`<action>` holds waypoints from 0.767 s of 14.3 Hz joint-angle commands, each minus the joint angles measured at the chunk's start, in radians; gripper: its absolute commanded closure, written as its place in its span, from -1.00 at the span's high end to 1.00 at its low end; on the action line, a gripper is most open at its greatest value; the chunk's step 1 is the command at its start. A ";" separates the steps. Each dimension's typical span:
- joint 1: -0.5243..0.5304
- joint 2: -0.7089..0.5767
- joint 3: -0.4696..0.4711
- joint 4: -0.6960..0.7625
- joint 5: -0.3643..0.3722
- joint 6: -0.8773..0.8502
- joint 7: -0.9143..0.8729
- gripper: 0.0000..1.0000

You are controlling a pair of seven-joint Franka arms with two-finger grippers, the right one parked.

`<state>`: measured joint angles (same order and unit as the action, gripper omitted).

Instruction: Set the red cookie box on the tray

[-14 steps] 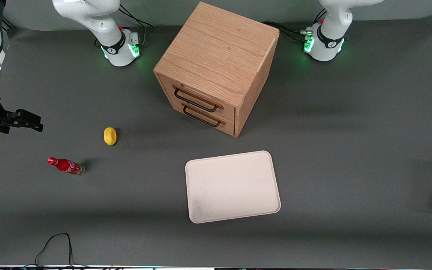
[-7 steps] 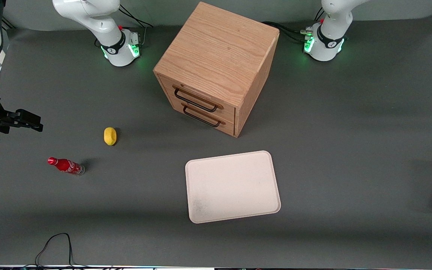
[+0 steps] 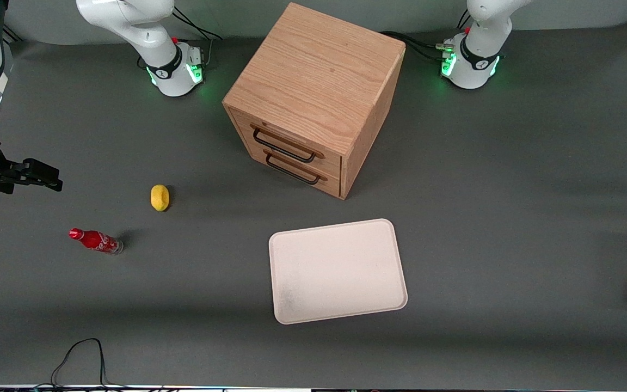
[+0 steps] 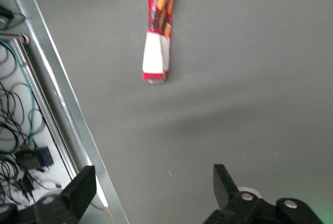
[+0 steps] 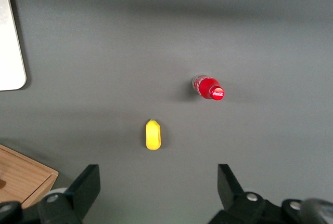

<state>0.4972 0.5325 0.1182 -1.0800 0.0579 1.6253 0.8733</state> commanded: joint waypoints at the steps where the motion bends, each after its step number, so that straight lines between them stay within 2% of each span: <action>1: 0.012 0.151 -0.034 0.103 -0.038 0.103 0.016 1.00; 3: 0.015 0.251 -0.060 0.104 -0.062 0.264 0.016 1.00; 5: 0.017 0.308 -0.071 0.104 -0.105 0.320 0.012 1.00; 11: 0.043 0.428 -0.127 0.100 -0.116 0.478 0.015 1.00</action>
<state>0.5203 0.9219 0.0112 -1.0273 -0.0379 2.0877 0.8733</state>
